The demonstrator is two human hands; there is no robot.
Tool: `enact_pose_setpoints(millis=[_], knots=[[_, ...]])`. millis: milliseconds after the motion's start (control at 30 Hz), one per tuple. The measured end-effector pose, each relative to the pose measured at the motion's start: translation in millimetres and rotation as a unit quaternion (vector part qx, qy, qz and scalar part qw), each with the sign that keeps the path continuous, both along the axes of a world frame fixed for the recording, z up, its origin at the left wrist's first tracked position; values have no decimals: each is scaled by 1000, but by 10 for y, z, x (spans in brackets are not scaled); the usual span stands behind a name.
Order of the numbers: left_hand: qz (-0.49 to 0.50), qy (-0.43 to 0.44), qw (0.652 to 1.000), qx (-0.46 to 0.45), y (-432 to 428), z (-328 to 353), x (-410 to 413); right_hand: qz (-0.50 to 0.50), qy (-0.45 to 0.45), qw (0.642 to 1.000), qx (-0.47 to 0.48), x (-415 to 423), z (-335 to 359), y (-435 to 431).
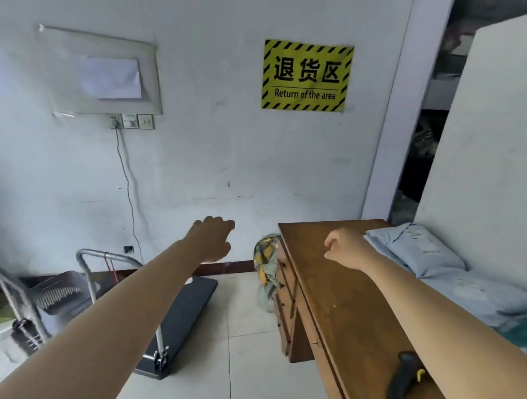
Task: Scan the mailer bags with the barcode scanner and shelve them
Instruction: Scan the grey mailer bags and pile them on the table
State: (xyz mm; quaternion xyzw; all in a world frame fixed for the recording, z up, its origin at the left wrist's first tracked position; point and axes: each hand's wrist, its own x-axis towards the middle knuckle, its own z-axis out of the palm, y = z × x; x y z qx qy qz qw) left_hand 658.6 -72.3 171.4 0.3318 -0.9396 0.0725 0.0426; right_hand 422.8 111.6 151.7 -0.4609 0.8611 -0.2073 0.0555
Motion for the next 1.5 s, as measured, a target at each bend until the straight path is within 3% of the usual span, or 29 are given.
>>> enact_pose_setpoints(millis=[300,467,700,867,1100,1233,1400,1500], knots=[[-156,8,987,43,-817,-8,-1669,-175,-41,984,20,-968,-128,-74],[-232,27,954,185,-1085,-218,-2742,-292,-54,954,31,-1400,-257,26],[-322,7,909,265,-1348,-362,-4055,-456,-67,887,7,-1807,-425,102],[-394,-37,877,271,-1077,-525,-4828,-513,-119,850,23,-1886,-604,342],[-458,-115,829,300,-337,-1255,-5623,-597,-184,781,3,-2367,-953,897],[-474,-153,798,338,95,-1561,-5991,-624,-260,736,-40,-2696,-1234,1126],[-431,-198,792,384,469,-1695,-6468,-697,-274,648,-140,-3091,-1554,1279],[-413,-219,792,394,568,-1829,-6676,-705,-308,619,-159,-3246,-1695,1280]])
